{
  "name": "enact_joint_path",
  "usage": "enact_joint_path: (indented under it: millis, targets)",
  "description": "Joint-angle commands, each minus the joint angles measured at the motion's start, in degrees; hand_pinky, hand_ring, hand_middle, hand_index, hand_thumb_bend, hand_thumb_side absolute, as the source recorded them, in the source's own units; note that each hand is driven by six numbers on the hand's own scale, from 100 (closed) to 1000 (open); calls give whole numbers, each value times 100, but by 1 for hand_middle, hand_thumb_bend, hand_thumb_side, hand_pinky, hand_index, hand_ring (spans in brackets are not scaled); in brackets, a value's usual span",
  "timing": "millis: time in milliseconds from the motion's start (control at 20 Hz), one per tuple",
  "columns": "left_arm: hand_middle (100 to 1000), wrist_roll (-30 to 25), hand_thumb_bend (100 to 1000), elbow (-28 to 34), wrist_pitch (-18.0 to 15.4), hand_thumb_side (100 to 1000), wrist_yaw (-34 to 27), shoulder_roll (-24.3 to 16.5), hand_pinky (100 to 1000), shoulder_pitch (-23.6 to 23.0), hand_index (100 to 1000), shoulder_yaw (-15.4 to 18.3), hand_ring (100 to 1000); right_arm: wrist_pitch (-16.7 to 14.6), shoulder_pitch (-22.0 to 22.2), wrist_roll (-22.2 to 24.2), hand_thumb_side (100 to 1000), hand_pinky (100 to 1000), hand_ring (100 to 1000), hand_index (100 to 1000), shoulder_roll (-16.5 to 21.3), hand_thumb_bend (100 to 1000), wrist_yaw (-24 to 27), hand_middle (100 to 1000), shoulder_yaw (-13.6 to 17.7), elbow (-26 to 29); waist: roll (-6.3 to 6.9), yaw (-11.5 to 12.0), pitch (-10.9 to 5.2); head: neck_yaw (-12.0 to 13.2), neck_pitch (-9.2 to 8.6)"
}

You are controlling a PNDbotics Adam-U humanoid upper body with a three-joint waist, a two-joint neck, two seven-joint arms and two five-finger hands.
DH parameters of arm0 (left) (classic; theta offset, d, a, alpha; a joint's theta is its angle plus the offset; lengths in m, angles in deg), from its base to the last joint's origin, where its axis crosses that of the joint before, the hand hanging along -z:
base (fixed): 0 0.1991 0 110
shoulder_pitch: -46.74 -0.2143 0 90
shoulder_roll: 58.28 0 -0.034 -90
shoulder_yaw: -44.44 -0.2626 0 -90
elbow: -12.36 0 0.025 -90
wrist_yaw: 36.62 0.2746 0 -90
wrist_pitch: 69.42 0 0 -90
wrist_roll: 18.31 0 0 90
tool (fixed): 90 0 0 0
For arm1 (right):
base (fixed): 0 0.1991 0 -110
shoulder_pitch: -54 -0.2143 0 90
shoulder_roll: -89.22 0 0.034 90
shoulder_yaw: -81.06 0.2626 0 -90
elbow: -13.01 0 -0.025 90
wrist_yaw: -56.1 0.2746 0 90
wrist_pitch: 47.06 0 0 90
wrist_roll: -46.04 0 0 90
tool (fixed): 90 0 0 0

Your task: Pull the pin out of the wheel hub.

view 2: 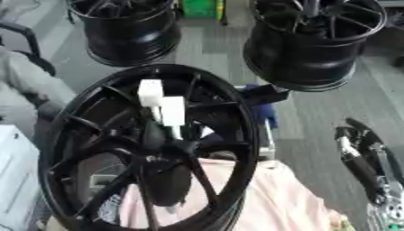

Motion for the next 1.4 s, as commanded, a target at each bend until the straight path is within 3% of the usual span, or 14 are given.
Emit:
enact_joint_path:
  millis: [50, 200, 500, 850, 1050, 1400]
  targets:
    - [912, 310, 651, -382, -63, 684, 329, -8, 863, 145, 963, 376, 869, -9, -50, -21, 495, 809, 799, 893, 64, 100, -5, 732, 62, 63, -5, 7, -55, -8, 28]
    - [909, 626, 647, -485, -176, 699, 645, 154, 861, 148, 960, 455, 865, -10, -51, -18, 495, 809, 799, 893, 53, 100, -1, 732, 58, 61, -27, 18, -57, -2, 28]
    - [877, 1258, 528, -432, -390, 643, 1044, 409, 850, 106, 944, 471, 846, -11, -46, -18, 495, 809, 799, 893, 43, 100, 4, 732, 56, 58, -46, 35, -61, 9, 28]
    - [812, 1986, 319, 208, -556, 652, 446, 934, 823, -227, 892, 664, 785, -12, -56, -27, 495, 809, 798, 893, 22, 100, 12, 732, 62, 61, -75, 57, -40, 13, 28]
    - [783, 2386, 266, 826, -644, 644, 47, 1503, 811, -557, 866, 828, 759, -15, -85, -20, 495, 809, 798, 893, -17, 100, 27, 731, 53, 72, -110, 50, 2, 21, 28]
    - [744, 2826, 190, 1962, -159, 634, -654, 2592, 790, -945, 834, 952, 719, -19, -128, -26, 495, 809, 798, 893, -68, 100, 48, 732, 57, 91, -178, 21, 72, 9, 28]
